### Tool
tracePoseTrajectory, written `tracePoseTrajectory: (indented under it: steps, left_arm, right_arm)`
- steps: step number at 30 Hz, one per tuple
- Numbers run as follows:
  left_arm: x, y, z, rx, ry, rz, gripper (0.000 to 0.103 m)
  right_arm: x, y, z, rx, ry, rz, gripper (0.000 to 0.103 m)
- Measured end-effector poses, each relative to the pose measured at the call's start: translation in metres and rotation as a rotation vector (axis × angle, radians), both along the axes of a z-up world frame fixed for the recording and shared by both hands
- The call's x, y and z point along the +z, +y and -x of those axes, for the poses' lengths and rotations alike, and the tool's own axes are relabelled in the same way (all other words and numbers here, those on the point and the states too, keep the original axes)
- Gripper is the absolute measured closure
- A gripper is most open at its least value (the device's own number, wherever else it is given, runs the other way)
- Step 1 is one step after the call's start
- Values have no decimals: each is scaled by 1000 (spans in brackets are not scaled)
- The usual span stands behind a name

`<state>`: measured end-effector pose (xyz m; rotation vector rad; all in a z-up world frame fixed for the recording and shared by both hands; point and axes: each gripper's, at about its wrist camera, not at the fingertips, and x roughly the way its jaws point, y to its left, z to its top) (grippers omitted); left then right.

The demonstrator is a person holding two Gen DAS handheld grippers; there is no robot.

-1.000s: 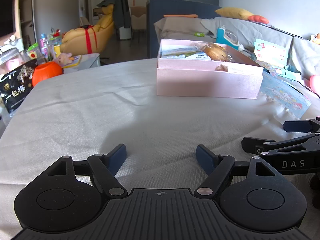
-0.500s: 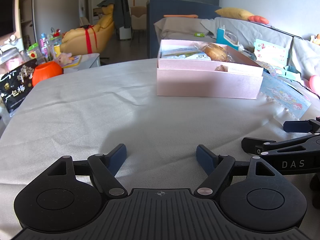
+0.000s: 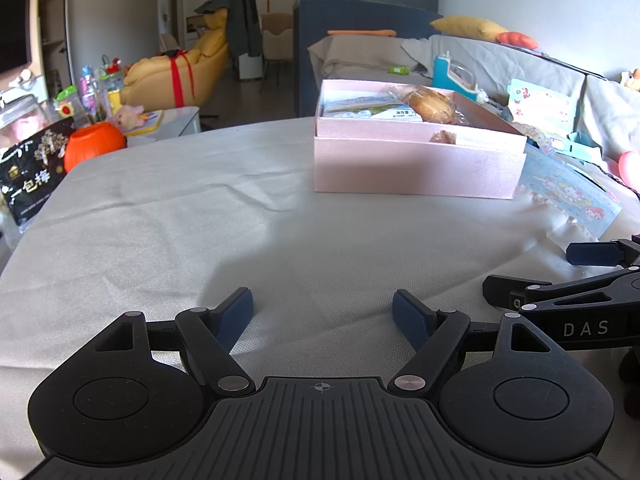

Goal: Organize snacks

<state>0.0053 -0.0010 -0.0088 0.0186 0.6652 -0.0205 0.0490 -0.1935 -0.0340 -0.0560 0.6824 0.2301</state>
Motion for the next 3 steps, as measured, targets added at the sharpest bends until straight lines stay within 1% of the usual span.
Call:
tracePoseTrajectory:
  steps: [3]
  left_arm:
    - [0, 0, 0, 0, 1, 0, 20]
  right_arm:
    - [0, 0, 0, 0, 0, 0, 0]
